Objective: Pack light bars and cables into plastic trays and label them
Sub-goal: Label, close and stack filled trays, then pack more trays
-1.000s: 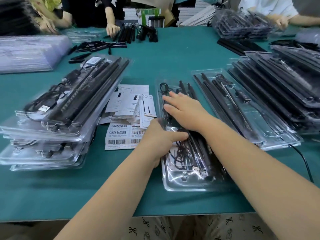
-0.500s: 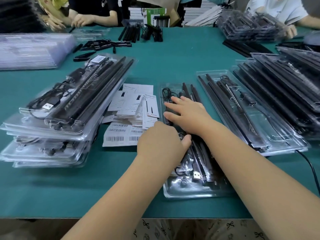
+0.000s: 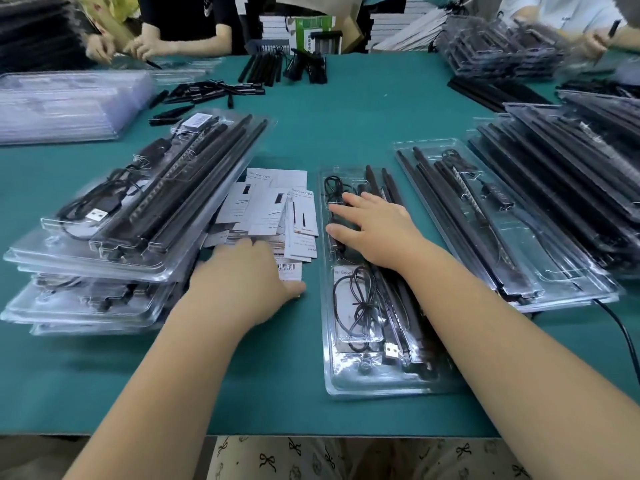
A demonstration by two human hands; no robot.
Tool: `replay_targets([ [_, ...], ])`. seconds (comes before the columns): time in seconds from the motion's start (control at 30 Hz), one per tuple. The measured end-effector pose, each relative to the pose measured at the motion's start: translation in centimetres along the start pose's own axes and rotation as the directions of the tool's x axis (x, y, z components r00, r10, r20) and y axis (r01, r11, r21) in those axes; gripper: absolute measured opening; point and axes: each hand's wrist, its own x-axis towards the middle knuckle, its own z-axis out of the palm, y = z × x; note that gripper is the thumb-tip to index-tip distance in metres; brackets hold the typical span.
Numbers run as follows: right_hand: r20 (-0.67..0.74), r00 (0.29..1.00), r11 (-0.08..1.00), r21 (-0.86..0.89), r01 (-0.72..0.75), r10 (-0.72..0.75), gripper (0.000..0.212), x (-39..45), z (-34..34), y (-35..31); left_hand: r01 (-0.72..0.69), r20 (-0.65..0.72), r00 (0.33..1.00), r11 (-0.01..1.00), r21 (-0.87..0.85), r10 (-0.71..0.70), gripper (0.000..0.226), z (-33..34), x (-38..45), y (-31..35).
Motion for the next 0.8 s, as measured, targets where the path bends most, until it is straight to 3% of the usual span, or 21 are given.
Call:
replay_targets([
  [0.07, -0.003, 1.0, 1.0, 0.001, 0.001, -0.001, 0.057, -0.1, 0.0, 0.0, 0.0, 0.036, 0.999, 1.0, 0.02, -0.001, 0.053, 0.6, -0.4, -0.1],
  [0.13, -0.004, 1.0, 1.0, 0.004, 0.003, -0.003, 0.056, -0.1, -0.1, -0.1, -0.004, -0.053, 0.999, 0.999, 0.033, 0.006, 0.038, 0.3, -0.4, -0.1],
  [0.2, -0.008, 1.0, 1.0, 0.013, 0.004, -0.004, 0.056, -0.2, -0.1, -0.1, -0.041, -0.07, 0.997, 0.998, -0.041, 0.038, 0.047, -0.2, -0.3, -0.5],
  [0.27, -0.015, 1.0, 1.0, 0.018, 0.003, -0.003, 0.055, -0.3, -0.2, -0.2, -0.125, 0.049, 0.99, 0.983, -0.137, 0.133, 0.067, -0.2, -0.5, -1.0],
  [0.33, -0.02, 1.0, 1.0, 0.02, 0.001, 0.0, 0.055, -0.4, -0.4, -0.2, -0.195, 0.06, 0.977, 0.974, -0.114, 0.203, 0.075, 0.0, -0.9, -1.4],
  [0.43, -0.02, 1.0, 1.0, 0.019, 0.003, -0.003, 0.054, -0.4, -0.5, -0.3, -0.236, -0.183, 0.949, 0.963, 0.132, 0.257, 0.06, 0.5, -0.4, -1.8],
  [0.53, -0.025, 1.0, 1.0, 0.017, 0.004, -0.004, 0.054, -0.4, -0.4, -0.4, -0.251, -0.293, 0.898, 0.928, 0.273, 0.329, 0.041, 0.6, -0.1, -1.4],
  [0.6, -0.031, 1.0, 1.0, 0.017, 0.002, -0.002, 0.054, -0.4, -0.4, -0.3, -0.238, -0.386, 0.863, 0.936, 0.258, 0.325, 0.034, 0.5, -0.2, -1.5],
  [0.7, -0.032, 0.999, 1.0, 0.015, 0.003, -0.003, 0.054, -0.4, -0.3, -0.3, -0.214, -0.577, 0.79, 0.975, 0.059, 0.208, 0.019, -0.7, -1.2, -1.5],
  [0.8, -0.042, 0.999, 1.0, 0.006, 0.002, -0.002, 0.053, -0.3, -0.3, -0.3, -0.225, -0.768, 0.631, 0.973, -0.048, 0.108, 0.012, -2.7, -1.7, -1.2],
])
